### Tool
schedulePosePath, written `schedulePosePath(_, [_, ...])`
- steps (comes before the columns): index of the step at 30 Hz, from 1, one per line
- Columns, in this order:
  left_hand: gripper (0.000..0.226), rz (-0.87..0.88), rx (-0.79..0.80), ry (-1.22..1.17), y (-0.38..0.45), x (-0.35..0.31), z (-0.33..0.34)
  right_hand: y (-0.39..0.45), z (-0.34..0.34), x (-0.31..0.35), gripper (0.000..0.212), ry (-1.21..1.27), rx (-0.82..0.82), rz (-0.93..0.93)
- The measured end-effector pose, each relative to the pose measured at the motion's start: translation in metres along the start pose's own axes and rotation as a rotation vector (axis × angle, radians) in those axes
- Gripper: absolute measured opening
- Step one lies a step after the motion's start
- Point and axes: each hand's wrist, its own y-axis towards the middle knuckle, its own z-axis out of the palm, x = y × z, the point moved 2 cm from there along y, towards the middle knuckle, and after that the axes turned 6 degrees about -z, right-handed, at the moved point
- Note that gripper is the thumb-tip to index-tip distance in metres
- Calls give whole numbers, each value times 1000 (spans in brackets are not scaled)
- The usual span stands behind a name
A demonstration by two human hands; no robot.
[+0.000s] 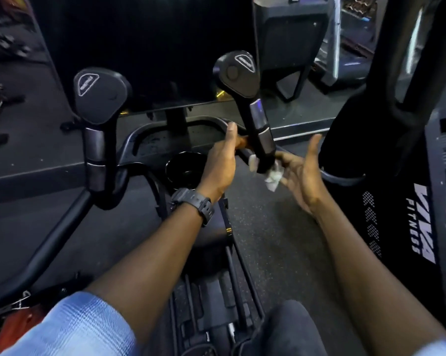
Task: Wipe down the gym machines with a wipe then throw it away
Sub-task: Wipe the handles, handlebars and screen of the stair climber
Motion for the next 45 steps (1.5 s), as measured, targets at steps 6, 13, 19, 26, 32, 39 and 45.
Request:
schedulePosePath(6, [85,-9,34,20,0,-1,-3,36,24,3,97,-39,76,50])
schedulePosePath(13, [106,-52,104,90,7,0,-10,-2,15,-9,118,434,77,57])
schedulePosePath(19, [97,-37,126,137,13,3,-12,29,50,-18,116,730,-140,116])
schedulePosePath(26, [80,44,128,186,13,6,-19,-16,43,-17,106,1198,-327,149])
schedulePosePath(32, [69,61,155,-20,14,8,-6,-30,57,25,76,335,-365,-102])
schedulePosePath(39, [55,-135,65,-551,3,-18,2,-13,68,75,45,-281,-266,-483])
schedulePosePath(45, [26,-136,116,-494,2,-16,1,-37,49,30,39,-980,-409,-852])
